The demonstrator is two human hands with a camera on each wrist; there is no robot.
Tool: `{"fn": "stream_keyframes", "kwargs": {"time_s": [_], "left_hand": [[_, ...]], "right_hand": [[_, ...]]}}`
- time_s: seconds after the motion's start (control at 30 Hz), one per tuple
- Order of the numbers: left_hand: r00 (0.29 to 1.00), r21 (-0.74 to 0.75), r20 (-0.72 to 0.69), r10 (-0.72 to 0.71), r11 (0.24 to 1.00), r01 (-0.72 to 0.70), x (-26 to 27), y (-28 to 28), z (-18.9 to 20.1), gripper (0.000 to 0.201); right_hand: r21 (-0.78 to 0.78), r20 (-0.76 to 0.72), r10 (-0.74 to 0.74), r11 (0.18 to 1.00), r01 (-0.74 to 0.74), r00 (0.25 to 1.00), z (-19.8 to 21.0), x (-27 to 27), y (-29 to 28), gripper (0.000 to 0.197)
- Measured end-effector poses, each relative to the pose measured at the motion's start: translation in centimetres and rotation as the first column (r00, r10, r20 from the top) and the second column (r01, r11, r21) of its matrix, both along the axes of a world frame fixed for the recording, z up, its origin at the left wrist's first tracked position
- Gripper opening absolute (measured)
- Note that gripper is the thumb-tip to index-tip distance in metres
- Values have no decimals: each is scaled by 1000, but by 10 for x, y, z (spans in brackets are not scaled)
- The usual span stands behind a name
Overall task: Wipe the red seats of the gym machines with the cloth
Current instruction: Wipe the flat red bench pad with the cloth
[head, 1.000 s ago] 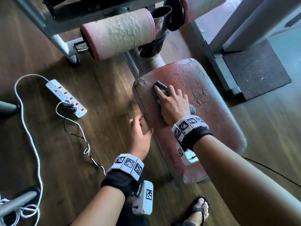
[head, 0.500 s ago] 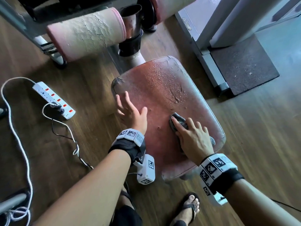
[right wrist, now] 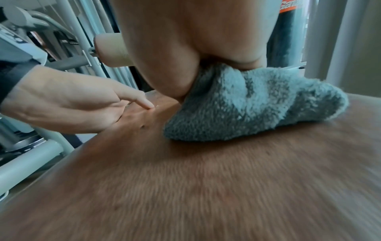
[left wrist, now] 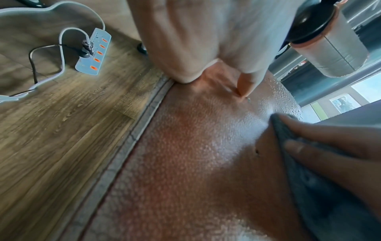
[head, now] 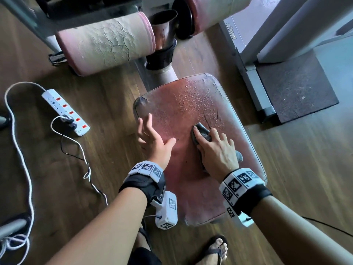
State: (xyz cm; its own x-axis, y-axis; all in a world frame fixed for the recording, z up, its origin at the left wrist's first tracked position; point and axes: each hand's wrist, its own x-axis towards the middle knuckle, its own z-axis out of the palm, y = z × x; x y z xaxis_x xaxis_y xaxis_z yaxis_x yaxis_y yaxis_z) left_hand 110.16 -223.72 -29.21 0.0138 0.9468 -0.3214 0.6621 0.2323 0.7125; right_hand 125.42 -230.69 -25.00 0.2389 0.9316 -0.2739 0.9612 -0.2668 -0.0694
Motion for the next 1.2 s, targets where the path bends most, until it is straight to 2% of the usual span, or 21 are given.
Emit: {"fn": "stream_keyframes", "kwargs": {"time_s": [0.13,0.3,0.43,0.6,0.73,0.8,1.03,1.1,1.2], "left_hand": [[999,-1,20,25,1000,-25,1,1,-3,99],[1000,-12,13,13,1000,-13,1,2,-1,100],[1000,8,-5,-14,1000,14,-1,1,3,100],[999,0,37,17,1000,-17,0,3,4,102],[1000,21,23,16,1000,-16,0,1,-2,102],[999,22,15,30,999,-31,1,0,-3,99],[999,-7,12,33,999,-33,2,1,2,100],[999,-2,8,34,999,-34,2,0,1,100],[999,3,5,33,999,-33,2,0,-2,100]], "right_hand": [[-37,-20,33,999,-34,999,-2,-7,47,53],[-43,-61,-11,999,9,998,-4,-16,99,53],[-33,-74,-18,999,16,997,-6,-15,120,54],[-3,-82,-35,999,35,996,-9,-20,141,52],[71,-39,127,990,-124,991,-9,-11,107,53],[75,-30,143,987,-141,989,-10,-8,79,53],[66,16,51,996,-52,999,-5,18,-33,55],[44,28,11,999,-12,1000,-1,30,-50,52],[26,24,-23,999,22,999,0,34,-47,49]]}}
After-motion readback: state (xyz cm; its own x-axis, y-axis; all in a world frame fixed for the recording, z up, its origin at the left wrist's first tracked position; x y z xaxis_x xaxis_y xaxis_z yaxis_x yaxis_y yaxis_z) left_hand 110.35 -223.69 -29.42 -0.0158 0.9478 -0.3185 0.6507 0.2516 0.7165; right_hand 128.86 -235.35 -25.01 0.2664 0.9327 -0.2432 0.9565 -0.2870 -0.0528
